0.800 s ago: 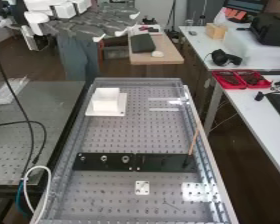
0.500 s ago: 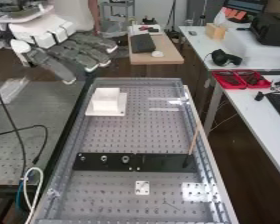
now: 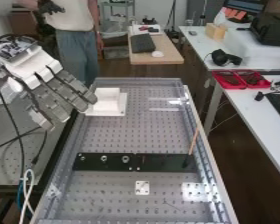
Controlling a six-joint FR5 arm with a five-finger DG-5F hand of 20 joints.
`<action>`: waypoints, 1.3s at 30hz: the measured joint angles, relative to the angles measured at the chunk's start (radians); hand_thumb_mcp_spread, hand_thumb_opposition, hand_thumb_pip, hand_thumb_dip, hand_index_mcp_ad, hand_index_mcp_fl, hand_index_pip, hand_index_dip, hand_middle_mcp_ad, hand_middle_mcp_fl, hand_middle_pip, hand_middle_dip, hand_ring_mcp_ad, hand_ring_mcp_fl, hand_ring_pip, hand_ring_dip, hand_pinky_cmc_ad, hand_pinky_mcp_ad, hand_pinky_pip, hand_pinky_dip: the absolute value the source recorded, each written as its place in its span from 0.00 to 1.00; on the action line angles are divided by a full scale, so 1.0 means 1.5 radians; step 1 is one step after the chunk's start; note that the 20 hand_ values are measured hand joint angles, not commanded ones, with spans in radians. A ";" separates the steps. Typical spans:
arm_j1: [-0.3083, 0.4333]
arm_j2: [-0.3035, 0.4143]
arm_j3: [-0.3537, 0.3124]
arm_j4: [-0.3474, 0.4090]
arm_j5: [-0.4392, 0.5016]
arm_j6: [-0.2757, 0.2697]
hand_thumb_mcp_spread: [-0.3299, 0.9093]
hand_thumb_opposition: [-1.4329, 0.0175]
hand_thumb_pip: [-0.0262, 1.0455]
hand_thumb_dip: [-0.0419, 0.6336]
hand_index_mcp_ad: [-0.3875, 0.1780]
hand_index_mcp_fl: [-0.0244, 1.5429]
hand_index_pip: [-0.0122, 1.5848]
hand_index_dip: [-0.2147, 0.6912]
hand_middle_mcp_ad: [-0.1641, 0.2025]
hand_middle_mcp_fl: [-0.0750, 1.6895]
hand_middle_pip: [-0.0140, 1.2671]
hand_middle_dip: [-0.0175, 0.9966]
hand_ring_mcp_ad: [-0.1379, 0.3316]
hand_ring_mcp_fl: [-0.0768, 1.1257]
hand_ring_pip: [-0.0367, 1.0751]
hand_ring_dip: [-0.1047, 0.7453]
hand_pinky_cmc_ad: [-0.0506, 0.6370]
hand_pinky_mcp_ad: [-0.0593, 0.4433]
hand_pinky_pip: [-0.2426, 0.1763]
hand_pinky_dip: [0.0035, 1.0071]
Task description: Grab the larger nut and place it in the white container
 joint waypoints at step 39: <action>-0.011 -0.289 -0.046 0.293 0.078 0.068 0.50 0.38 0.70 0.39 0.55 0.02 0.97 0.29 0.63 0.04 0.10 0.25 0.61 0.07 0.17 0.30 0.62 0.74 0.37 0.71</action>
